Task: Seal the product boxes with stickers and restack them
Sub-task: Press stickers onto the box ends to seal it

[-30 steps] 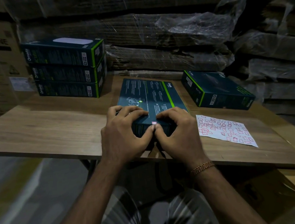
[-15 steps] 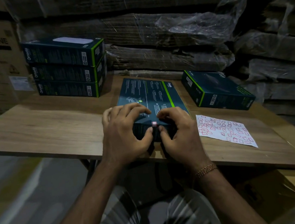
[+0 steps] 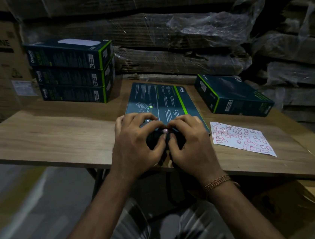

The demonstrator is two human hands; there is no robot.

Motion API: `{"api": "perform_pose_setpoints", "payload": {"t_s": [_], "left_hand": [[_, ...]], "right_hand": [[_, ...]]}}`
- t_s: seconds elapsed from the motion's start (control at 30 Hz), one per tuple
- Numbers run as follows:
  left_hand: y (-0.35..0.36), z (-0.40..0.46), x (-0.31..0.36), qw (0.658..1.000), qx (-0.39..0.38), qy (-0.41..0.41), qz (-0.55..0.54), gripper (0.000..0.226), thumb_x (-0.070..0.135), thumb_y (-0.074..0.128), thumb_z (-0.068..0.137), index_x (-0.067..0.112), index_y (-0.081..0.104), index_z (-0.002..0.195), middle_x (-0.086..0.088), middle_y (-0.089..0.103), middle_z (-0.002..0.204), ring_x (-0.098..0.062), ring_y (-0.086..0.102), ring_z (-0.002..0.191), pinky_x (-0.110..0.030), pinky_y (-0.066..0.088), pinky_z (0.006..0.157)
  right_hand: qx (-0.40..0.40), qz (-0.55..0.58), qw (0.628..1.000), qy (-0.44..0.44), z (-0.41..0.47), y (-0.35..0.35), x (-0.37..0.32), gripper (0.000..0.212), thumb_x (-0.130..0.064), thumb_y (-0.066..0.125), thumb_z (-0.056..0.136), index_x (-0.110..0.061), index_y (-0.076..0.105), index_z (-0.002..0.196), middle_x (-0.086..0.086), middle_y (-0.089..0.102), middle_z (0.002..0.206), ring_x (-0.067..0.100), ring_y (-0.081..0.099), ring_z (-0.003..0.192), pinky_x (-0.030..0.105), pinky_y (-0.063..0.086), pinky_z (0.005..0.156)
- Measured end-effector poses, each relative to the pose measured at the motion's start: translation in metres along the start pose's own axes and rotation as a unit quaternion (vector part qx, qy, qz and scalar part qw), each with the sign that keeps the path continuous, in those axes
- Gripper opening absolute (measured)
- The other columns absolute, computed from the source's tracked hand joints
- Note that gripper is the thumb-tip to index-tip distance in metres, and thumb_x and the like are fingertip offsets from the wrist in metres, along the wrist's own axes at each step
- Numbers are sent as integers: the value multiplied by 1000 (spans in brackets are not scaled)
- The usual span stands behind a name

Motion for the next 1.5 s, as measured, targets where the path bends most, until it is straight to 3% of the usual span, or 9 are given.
{"api": "perform_pose_setpoints", "payload": {"t_s": [0.2,0.67,0.93,1.2,1.33,1.5], "left_hand": [[1,1,-2,1000,11,-8,-4,25,48,72,95,33,80,114,12,67,118,-20,57,116,-52,41,101],[-1,0,-3,999,7,-27,-21,36,35,72,88,21,68,121,11,69,115,-18,55,114,-49,42,103],[-1,0,-1,999,7,-41,-25,43,41,73,89,20,65,126,11,69,117,-17,55,114,-44,41,103],[-3,1,-1,998,-5,-50,-42,47,38,68,85,22,62,129,14,67,116,-14,53,114,-45,41,106],[-3,1,-1,998,3,-52,-39,45,43,71,89,23,62,129,15,66,116,-14,53,113,-42,43,102],[-2,1,-1,998,3,-53,-36,46,43,71,87,23,62,129,15,66,116,-14,54,113,-42,42,103]], "right_hand": [[13,53,998,34,3,-3,6,11,-14,74,91,-17,75,102,-7,65,103,18,62,100,39,53,87],[17,12,999,27,3,-1,5,14,-16,75,90,-14,77,103,-4,68,105,18,61,102,30,52,88],[16,34,999,30,4,-1,7,12,-23,79,92,-16,77,101,-6,68,104,16,63,101,35,53,87],[21,24,999,29,2,-2,5,17,-11,76,85,-15,75,102,-5,67,104,18,61,101,29,51,87],[24,27,999,33,3,-1,5,11,-22,78,92,-16,75,101,-6,66,102,16,62,100,31,52,86],[29,21,999,34,4,0,5,11,-22,78,91,-16,76,99,-6,66,101,16,62,99,31,52,85]]}}
Point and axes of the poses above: each hand's wrist, its own z-axis towards the middle knuckle, its own y-axis out of the palm, x = y × z, the point moved 6 cm from there along z, towards the middle knuckle
